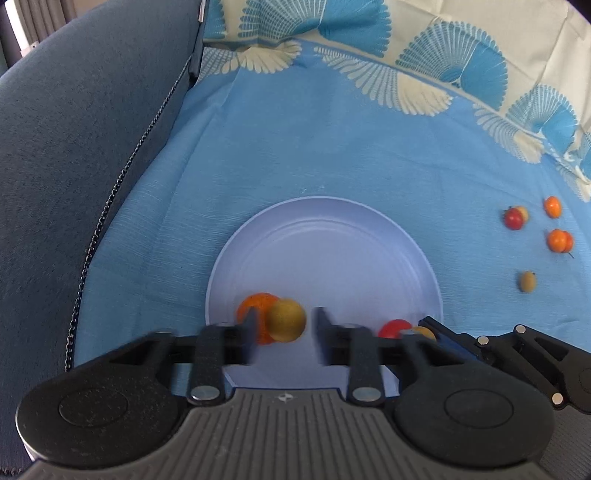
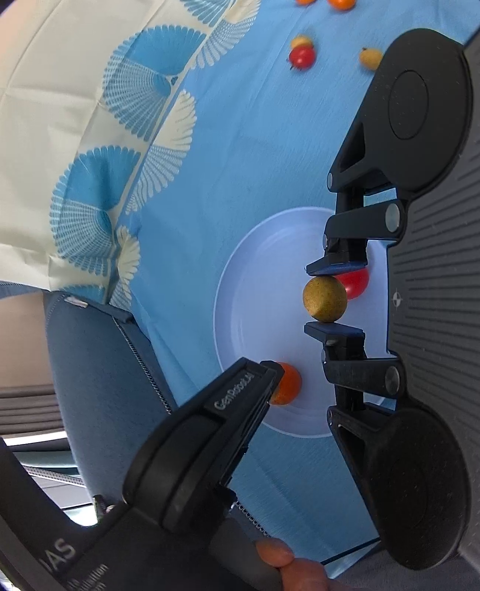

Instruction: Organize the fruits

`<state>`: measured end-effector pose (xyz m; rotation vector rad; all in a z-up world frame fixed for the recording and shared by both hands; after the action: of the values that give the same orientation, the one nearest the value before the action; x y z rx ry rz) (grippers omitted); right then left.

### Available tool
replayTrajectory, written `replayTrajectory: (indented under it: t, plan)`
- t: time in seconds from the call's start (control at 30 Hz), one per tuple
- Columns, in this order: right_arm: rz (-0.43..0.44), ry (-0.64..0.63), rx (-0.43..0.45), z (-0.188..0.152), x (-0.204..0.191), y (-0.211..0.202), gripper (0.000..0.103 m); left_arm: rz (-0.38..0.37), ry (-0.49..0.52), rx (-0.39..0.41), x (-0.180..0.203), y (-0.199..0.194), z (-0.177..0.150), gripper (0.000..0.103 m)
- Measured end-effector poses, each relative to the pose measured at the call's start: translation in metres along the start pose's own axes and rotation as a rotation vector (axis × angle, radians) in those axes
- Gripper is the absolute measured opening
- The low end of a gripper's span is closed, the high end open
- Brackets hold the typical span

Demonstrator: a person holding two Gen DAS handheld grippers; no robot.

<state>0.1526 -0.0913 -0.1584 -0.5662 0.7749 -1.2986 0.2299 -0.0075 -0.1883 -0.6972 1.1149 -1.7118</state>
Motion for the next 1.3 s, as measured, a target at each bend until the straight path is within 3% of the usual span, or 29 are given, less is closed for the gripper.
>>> replayTrajectory:
  t: [0.03,0.07,0.17,0.37,0.6,1.0,1.17,1.3]
  plan:
    - [0.004,-0.004,-0.007,0.000,-0.001,0.003,0.028,-0.003,-0.004,0.004,-0.001,0.001,0.002,0.090]
    - [0.004,-0.007,-0.011,0.001,-0.001,0.006,0.030,-0.001,-0.010,0.017,-0.003,0.001,0.003,0.103]
    - [0.002,-0.026,-0.016,0.005,-0.002,0.008,0.063,0.012,-0.010,0.034,-0.004,-0.005,0.006,0.103]
    - [-0.041,0.026,-0.005,0.001,0.011,-0.026,0.083,-0.003,-0.029,0.002,0.000,-0.038,-0.002,0.103]
    - [-0.094,0.172,-0.001,-0.021,0.028,-0.092,0.088,-0.015,-0.023,0.014,0.016,-0.111,-0.014,0.103]
    - [-0.163,0.367,0.167,-0.022,0.073,-0.209,0.089,-0.038,-0.011,0.055,0.053,-0.284,-0.026,0.103]
    - [-0.196,0.431,0.217,-0.028,0.097,-0.247,0.089,0.029,0.044,0.229,0.076,-0.381,-0.022,0.103]
    - [-0.244,0.480,0.255,-0.034,0.124,-0.270,0.090,0.010,0.031,0.327,0.093,-0.431,-0.018,0.103]
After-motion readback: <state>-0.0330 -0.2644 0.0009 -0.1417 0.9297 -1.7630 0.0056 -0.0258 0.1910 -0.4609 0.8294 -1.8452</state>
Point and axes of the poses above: each gripper's, at about its wrist camera, not at the fingertips, and y roughly the way its jaws point, x to its right, z to its top, the point moved 8 cm from there along y, roughly the way its jaws point, and after that the axes turned 11 degrees about y, right-handed, at the moved point
